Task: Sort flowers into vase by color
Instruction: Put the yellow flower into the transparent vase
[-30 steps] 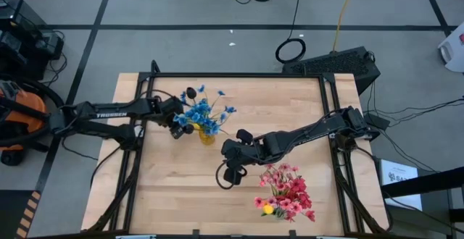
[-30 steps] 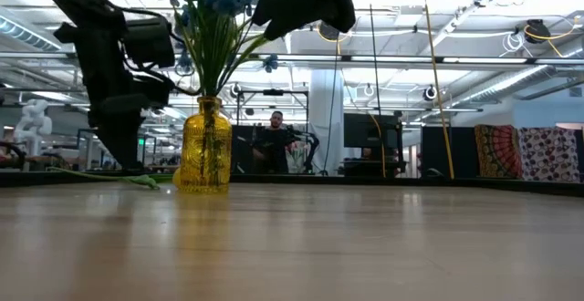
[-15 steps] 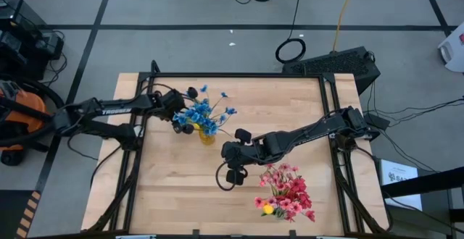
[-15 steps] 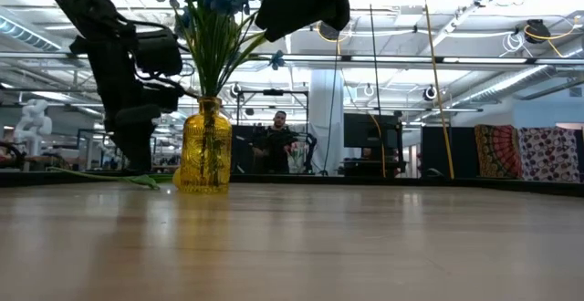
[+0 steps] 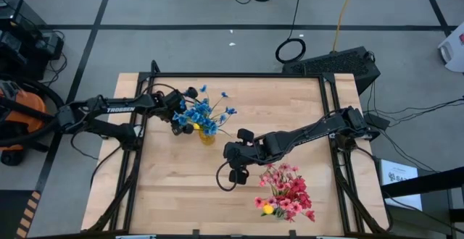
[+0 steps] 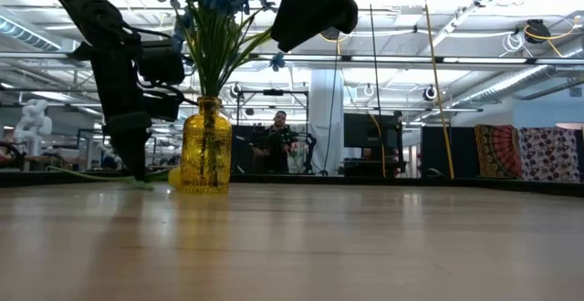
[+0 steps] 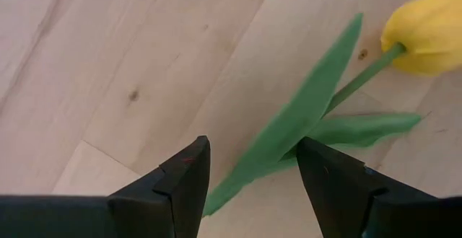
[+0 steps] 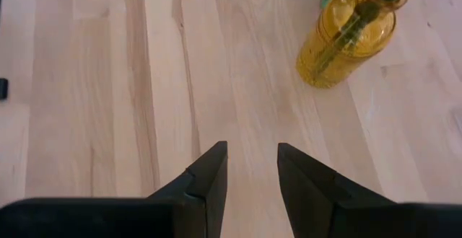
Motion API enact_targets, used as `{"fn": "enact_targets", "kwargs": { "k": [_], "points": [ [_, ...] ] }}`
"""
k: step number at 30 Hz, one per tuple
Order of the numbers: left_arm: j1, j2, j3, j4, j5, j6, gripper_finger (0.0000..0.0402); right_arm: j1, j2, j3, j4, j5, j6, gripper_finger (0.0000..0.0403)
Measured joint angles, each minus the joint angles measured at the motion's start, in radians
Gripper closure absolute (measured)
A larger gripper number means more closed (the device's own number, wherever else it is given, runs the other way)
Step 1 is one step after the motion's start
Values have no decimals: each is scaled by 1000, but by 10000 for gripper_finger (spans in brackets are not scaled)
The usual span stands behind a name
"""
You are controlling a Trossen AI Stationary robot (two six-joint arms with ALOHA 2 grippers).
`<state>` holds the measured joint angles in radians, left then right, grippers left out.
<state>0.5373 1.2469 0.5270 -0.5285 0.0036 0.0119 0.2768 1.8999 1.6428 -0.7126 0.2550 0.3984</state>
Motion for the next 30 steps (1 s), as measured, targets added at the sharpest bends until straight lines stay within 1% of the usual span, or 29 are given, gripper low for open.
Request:
{"fn": "enact_targets", "kwargs": {
  "k": [7, 12, 15, 17, 19, 23, 24, 25, 30],
  "points": [
    [0, 13, 0, -1, 17, 58, 188, 0, 0, 0, -4, 0, -20, 289],
    [0, 106, 4, 3, 31, 50, 188, -1, 0, 0, -4, 0, -34, 289],
    [-1, 160, 13, 3, 45, 5, 200, -2, 0, 0, -4, 0, -43, 289],
    [-1, 172, 15, 6, 37, -64, 223, -2, 0, 0, -4, 1, -44, 289],
    [0, 169, 15, 9, 30, -129, 260, -2, 0, 0, -4, 0, -44, 289],
    [7, 125, 17, -2, 45, -216, 365, -2, 0, 0, -4, 1, -48, 289],
    [10, 109, 21, -6, 43, -245, 381, -2, 0, 0, -4, 1, -49, 289],
    [15, 95, 28, -9, 35, -277, 386, -2, 0, 0, -3, 1, -51, 289],
    [54, 10, 73, -57, -56, -417, 387, -2, -1, 0, -3, 8, -29, 289]
  ]
}}
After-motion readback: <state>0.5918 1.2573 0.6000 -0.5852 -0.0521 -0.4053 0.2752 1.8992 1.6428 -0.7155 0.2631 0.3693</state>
